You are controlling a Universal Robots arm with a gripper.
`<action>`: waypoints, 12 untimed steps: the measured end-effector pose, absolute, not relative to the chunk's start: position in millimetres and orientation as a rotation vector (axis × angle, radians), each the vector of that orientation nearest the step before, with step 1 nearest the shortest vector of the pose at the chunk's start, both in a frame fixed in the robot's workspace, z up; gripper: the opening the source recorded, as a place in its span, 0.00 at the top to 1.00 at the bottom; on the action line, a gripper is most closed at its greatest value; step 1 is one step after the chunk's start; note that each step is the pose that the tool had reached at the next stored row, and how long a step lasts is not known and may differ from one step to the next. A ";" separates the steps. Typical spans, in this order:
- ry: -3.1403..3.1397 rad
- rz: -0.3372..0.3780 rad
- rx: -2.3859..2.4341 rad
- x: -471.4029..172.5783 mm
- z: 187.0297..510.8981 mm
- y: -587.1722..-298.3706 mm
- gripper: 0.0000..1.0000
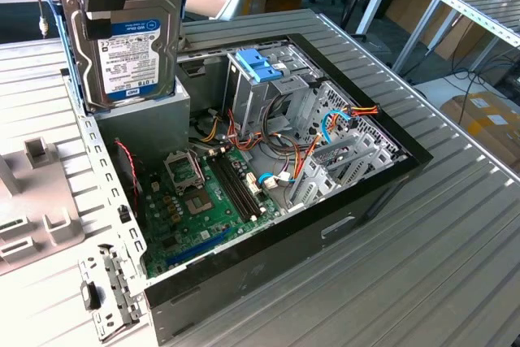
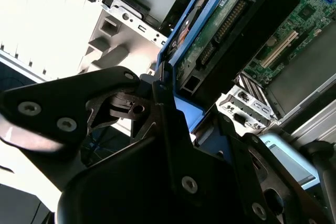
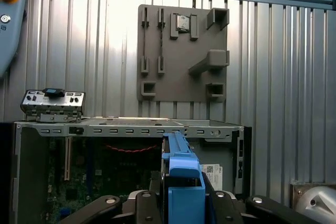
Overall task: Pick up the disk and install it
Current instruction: 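Pick up the disk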
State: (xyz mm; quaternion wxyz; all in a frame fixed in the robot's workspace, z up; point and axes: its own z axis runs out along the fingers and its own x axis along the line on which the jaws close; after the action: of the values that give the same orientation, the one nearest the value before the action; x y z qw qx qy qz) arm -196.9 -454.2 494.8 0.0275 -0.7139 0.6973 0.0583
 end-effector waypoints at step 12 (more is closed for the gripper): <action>2.153 0.180 -2.204 -194.2 494.5 -458.6 0.63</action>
State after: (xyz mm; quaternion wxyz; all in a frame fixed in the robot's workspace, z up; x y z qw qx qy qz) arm -194.2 -458.6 494.5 0.0275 -0.7139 0.6973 0.0583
